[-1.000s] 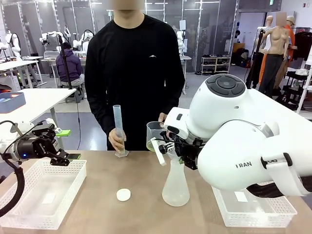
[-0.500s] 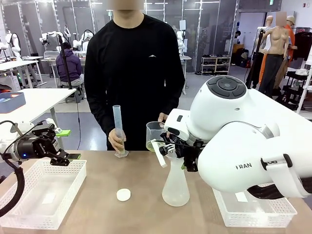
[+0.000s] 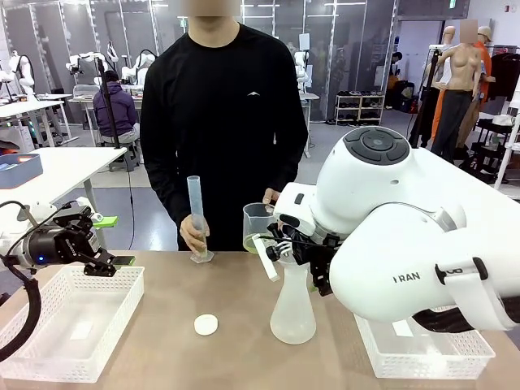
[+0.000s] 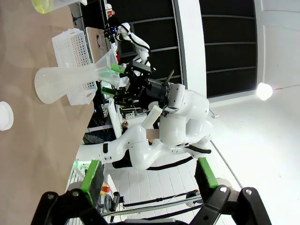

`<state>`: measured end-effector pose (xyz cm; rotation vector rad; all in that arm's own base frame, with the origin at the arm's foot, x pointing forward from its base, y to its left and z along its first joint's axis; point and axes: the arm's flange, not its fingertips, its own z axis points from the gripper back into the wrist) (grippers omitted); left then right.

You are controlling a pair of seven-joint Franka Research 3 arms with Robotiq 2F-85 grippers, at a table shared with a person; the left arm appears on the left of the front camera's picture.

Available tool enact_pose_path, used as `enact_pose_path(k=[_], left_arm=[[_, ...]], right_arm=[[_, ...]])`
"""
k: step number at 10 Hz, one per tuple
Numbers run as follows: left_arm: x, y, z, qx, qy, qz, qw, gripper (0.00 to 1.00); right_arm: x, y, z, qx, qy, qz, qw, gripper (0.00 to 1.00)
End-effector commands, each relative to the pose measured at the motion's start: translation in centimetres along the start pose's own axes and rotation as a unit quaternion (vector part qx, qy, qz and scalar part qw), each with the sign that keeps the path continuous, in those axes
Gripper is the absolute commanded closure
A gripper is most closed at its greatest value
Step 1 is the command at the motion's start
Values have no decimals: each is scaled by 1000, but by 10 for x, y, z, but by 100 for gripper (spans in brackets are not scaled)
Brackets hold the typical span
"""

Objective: Prepare the solutions needed for the experiment.
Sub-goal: Pick up the Plastic Funnel and insert it into the Big flask, then once the solution is in the Big flask , pick up the Plastic Funnel and place it back into the right Organizing basket.

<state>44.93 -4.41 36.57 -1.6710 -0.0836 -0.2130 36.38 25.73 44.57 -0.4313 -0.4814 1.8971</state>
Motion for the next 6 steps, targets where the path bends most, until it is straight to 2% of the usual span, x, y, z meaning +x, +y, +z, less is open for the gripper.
enact_pose_path(k=[1, 6], left_arm=[[0, -1, 0, 0, 0, -1, 1000, 0], [0, -1, 0, 0, 0, -1, 1000, 0]], right_arm=[[0, -1, 1, -4, -3, -6, 1000, 11], [0, -1, 1, -4, -3, -6, 1000, 11]])
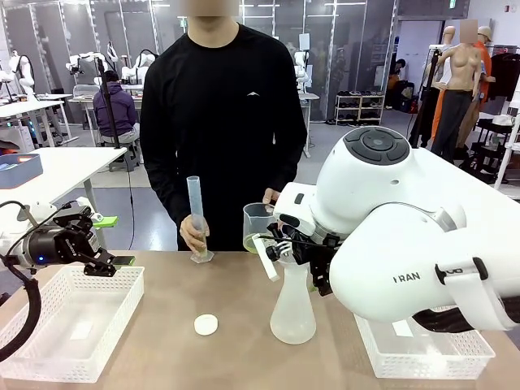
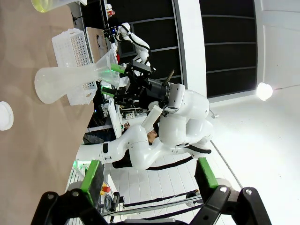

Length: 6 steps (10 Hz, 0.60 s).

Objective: Prepare the solutions needed for the experiment.
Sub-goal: Once the solution is in the Big flask , pick up the Plastic Funnel and place it back into the right Organizing basket.

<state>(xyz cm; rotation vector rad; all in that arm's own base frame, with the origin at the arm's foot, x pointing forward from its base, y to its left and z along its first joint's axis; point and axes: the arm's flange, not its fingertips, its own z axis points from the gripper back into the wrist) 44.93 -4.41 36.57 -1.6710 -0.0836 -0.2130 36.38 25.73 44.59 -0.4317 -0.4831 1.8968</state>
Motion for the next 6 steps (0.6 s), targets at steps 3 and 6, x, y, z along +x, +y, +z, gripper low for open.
enact_pose_path(k=[3, 6], left_arm=[[0, -1, 0, 0, 0, -1, 1000, 0], [0, -1, 0, 0, 0, -1, 1000, 0]], right_arm=[[9, 8, 53, -55, 25, -19, 998, 11], [-6, 4, 86, -72, 0, -64, 995, 11]])
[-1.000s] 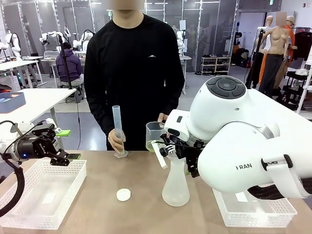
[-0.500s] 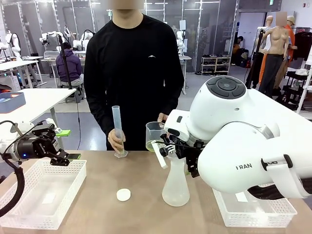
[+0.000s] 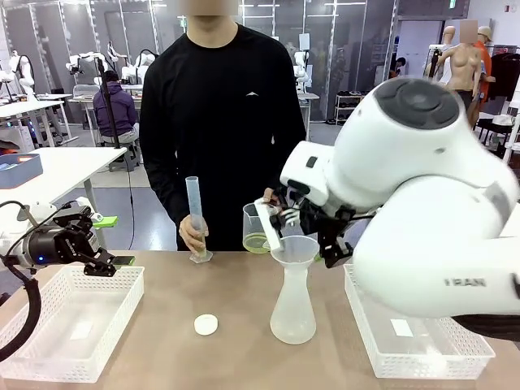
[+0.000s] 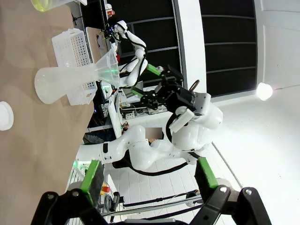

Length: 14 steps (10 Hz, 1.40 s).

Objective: Prepare the solutions needed for the experiment.
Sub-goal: Once the solution is in the Big flask , pick up the Plastic Funnel and place it back into the right Organizing basket.

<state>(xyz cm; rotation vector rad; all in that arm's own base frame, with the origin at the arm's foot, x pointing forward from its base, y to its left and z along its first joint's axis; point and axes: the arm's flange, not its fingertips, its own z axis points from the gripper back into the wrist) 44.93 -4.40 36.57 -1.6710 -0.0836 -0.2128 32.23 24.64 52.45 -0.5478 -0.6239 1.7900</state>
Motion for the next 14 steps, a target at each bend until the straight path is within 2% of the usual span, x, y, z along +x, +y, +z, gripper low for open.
enact_pose_path(k=[1, 2, 3, 4, 5, 7, 10, 11, 12, 14], left_arm=[[0, -1, 0, 0, 0, -1, 1000, 0], [0, -1, 0, 0, 0, -1, 1000, 0], [0, -1, 0, 0, 0, -1, 1000, 0], [0, -1, 0, 0, 0, -1, 1000, 0], [0, -1, 0, 0, 0, -1, 1000, 0], [0, -1, 0, 0, 0, -1, 1000, 0], [0, -1, 0, 0, 0, -1, 1000, 0], [0, -1, 0, 0, 0, -1, 1000, 0], [0, -1, 0, 0, 0, -1, 1000, 0], [0, -1, 0, 0, 0, -1, 1000, 0]], right_arm=[[-23, 3, 7, 39, -71, -81, 993, 11], [-49, -2, 13, 67, -104, -126, 984, 11], [-82, -8, 13, 111, -121, -191, 968, 11], [-115, -11, 10, 152, -133, -273, 941, 11], [-131, -13, 6, 162, -119, -316, 927, 11], [-167, -11, -10, 203, -96, -442, 868, 11], [-197, -3, -35, 262, -20, -547, 795, 11], [-196, 0, -35, 217, -45, -507, 833, 11], [-209, 6, -37, 240, -33, -511, 825, 11], [-209, 6, -37, 240, -33, -511, 825, 11]])
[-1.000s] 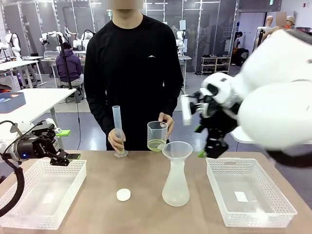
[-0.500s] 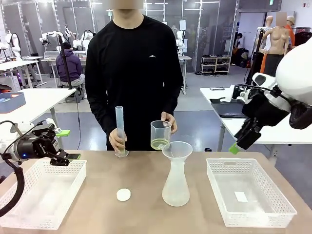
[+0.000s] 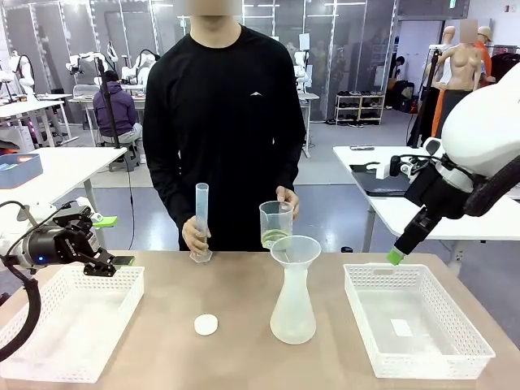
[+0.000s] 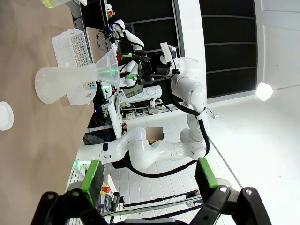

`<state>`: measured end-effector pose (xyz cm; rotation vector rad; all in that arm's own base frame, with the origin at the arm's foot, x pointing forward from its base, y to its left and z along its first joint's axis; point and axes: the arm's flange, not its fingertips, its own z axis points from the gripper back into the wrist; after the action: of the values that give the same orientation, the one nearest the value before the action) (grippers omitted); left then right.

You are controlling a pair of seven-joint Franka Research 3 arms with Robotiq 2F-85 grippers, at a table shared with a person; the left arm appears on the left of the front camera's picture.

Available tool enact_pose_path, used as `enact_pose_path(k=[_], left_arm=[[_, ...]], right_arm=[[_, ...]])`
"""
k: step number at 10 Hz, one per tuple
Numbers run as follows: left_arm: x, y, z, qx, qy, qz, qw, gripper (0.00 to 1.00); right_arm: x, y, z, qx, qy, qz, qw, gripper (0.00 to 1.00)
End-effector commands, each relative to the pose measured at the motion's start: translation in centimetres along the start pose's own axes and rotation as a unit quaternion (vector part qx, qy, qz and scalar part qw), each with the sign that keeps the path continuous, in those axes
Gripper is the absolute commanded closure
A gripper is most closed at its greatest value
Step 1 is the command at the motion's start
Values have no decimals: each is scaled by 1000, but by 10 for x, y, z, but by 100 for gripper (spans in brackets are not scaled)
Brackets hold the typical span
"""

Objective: Prepare the solutions needed for the experiment.
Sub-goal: Once the solution is in the Big flask , pick up the Plastic Funnel and place it back into the right Organizing basket.

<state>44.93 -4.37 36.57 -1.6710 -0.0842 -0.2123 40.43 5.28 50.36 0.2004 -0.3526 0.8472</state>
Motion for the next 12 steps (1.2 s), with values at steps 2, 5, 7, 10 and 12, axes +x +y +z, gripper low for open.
enact_pose_path(k=[2, 5, 7, 10, 12], left_arm=[[0, -1, 0, 0, 0, -1, 1000, 0], [0, -1, 0, 0, 0, -1, 1000, 0], [0, -1, 0, 0, 0, -1, 1000, 0], [0, -1, 0, 0, 0, -1, 1000, 0], [0, -1, 0, 0, 0, -1, 1000, 0]], right_arm=[[0, 0, 0, 0, 0, 0, 1000, 11], [-9, -64, -39, 276, -141, -161, 937, 11], [-31, -87, -51, 356, -203, -239, 880, 11], [-57, -104, -70, 456, -235, -342, 787, 11], [-72, -111, -76, 440, -210, -393, 780, 11]])
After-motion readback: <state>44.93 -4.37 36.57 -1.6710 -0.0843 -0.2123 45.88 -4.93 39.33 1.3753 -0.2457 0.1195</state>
